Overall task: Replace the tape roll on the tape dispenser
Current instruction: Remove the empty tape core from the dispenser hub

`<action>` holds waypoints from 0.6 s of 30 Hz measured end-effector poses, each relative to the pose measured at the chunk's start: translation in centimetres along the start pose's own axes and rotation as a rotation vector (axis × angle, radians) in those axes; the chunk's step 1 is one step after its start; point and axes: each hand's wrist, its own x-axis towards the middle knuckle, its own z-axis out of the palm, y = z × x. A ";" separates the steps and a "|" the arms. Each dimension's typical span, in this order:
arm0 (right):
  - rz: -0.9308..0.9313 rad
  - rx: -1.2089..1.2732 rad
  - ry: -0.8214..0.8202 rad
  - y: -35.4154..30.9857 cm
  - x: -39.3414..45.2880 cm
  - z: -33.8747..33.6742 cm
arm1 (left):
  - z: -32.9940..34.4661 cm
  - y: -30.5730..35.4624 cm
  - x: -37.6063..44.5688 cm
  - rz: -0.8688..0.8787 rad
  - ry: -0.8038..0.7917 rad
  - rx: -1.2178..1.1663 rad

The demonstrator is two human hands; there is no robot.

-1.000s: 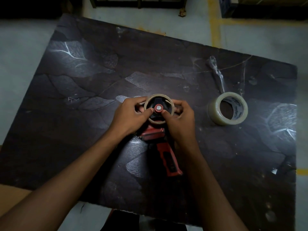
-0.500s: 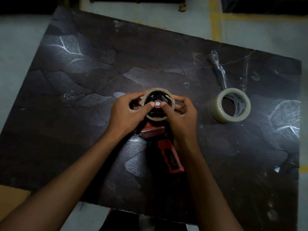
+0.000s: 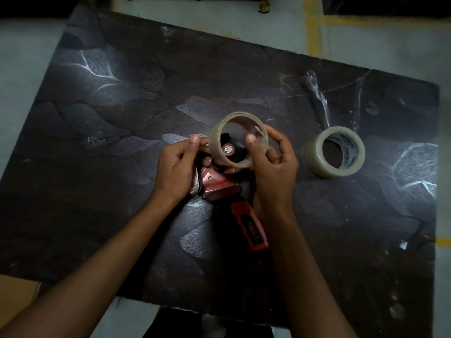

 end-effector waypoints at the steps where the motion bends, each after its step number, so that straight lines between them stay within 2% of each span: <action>1: -0.017 -0.007 -0.004 0.0 0.0 -0.2 | 0.0 0.1 0.0 0.017 -0.025 0.033; 6: -0.064 -0.067 0.071 0.5 -0.7 -3.2 | -0.6 0.1 0.0 0.039 -0.142 0.174; 11: -0.115 -0.357 0.319 1.9 -2.1 -8.0 | -0.5 0.1 0.1 0.073 -0.158 0.207; 14: -0.156 -0.577 0.404 2.8 -3.1 -9.3 | -0.3 0.0 0.1 0.074 -0.149 0.212; 16: -0.233 -0.769 0.403 2.7 -3.7 -9.1 | -0.3 0.0 0.1 0.075 -0.150 0.237; 18: -0.340 -0.952 0.289 2.2 -4.2 -8.6 | -0.3 0.1 0.0 0.074 -0.149 0.255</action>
